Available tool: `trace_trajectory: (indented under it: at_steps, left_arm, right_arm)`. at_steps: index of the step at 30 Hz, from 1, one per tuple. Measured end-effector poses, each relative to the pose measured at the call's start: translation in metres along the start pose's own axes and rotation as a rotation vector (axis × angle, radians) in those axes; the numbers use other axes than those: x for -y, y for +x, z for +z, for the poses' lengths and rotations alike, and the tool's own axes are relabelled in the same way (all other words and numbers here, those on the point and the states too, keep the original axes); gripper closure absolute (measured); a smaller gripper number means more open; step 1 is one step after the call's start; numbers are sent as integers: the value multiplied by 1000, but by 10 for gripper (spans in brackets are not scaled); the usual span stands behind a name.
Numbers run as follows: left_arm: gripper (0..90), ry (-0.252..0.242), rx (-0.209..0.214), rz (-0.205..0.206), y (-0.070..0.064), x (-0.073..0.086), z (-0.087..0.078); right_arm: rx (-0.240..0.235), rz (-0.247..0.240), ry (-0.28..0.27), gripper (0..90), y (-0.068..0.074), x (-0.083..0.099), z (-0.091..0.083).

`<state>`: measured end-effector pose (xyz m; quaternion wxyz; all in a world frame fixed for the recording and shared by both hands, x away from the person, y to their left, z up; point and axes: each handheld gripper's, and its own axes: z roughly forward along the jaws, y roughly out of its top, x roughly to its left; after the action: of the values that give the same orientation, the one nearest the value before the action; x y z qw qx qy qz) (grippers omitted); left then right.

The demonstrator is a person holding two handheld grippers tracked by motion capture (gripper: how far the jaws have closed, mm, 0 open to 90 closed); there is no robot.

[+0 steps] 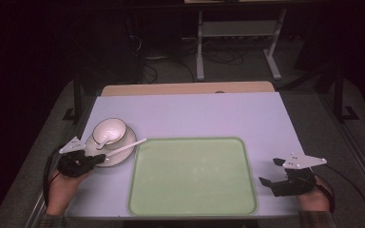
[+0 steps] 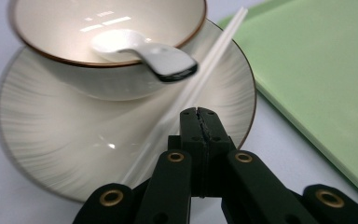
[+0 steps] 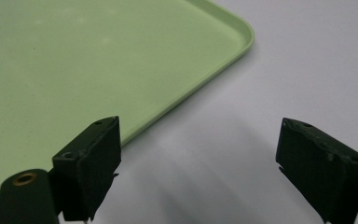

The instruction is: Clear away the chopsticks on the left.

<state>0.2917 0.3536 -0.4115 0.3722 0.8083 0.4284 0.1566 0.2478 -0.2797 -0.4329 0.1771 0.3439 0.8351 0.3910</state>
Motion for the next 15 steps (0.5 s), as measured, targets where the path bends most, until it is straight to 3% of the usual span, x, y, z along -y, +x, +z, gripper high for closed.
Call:
trace_trajectory:
  at_steps: [8,15]
  left_arm:
    - [899,24,-2,24,-8,-4,15]
    - [899,52,-44,36,-12,-7,29]
  right_arm:
    - [1,-1,2,131,1,0,0]
    - [1,-2,2,131,0,0,0]
